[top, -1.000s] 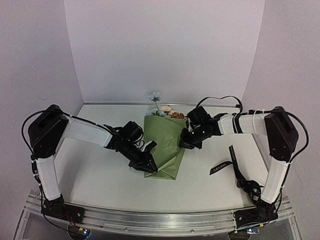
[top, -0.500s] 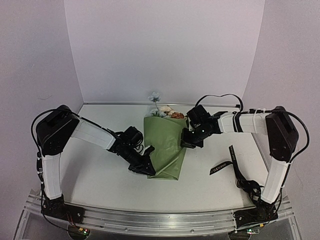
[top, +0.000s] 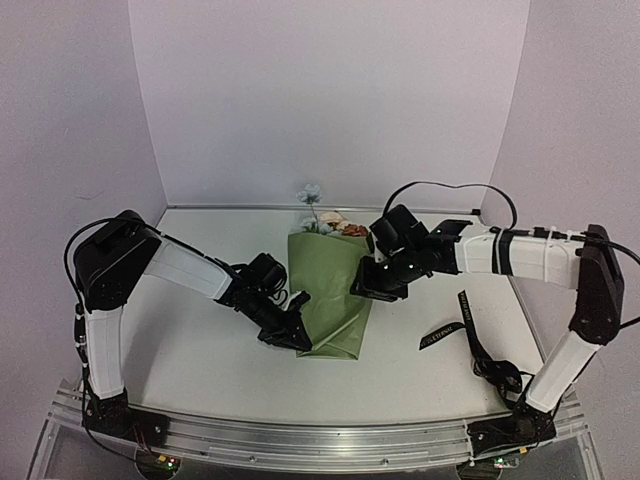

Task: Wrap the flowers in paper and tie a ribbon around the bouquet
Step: Press the fold line of the folded wrapping paper.

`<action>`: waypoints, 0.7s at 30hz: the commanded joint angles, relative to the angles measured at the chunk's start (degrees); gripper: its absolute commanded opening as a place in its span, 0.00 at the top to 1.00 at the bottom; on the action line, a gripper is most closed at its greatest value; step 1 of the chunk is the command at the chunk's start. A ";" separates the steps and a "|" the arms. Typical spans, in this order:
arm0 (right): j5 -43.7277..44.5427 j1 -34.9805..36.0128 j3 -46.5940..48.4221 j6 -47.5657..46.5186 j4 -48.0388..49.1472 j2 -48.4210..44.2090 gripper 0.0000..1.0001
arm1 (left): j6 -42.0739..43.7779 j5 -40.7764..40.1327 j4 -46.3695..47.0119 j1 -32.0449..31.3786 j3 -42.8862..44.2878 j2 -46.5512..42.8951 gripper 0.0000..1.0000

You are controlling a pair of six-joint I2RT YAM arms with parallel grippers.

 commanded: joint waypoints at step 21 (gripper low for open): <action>-5.00 7.44 -13.28 31.32 41.61 14.14 0.97 | 0.99 -5.41 -2.30 -0.23 -0.80 2.38 0.98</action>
